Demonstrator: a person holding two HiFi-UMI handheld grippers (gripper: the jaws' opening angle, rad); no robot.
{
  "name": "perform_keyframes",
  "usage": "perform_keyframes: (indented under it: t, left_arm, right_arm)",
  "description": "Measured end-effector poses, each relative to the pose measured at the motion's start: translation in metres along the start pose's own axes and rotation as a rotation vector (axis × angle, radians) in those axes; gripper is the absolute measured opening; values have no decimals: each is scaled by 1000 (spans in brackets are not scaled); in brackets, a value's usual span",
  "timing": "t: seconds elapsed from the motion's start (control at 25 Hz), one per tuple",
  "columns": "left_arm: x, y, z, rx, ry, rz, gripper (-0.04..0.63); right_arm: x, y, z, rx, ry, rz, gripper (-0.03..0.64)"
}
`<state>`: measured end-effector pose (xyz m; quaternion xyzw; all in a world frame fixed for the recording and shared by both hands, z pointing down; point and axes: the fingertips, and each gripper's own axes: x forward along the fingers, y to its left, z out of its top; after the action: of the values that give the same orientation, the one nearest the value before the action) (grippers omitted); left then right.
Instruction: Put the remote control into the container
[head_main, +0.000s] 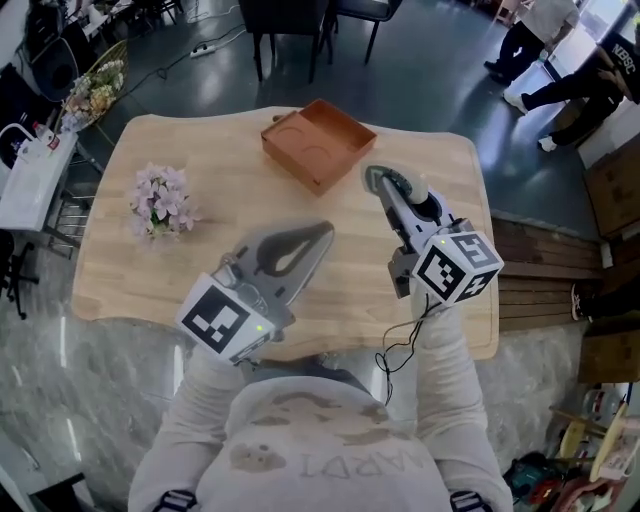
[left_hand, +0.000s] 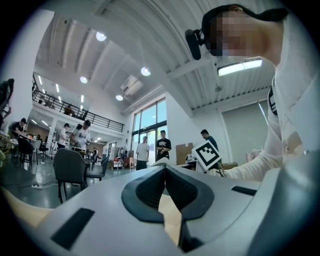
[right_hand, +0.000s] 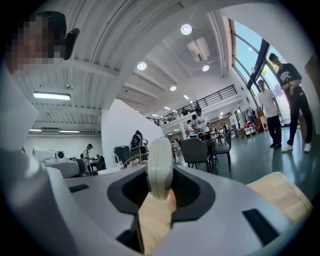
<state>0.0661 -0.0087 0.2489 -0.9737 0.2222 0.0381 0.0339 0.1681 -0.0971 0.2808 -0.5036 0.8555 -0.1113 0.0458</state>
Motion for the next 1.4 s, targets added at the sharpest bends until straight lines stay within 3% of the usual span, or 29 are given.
perform_keyframes:
  t: [0.88,1.4]
  left_arm:
    - [19,113,-52,-172,64,10,12]
    - [26,157,-87,-214,104,46,12]
  right_arm:
    - [182,-120,-71,-68,272,-116,118]
    - [267,-179,-134,-109,435,-148,118]
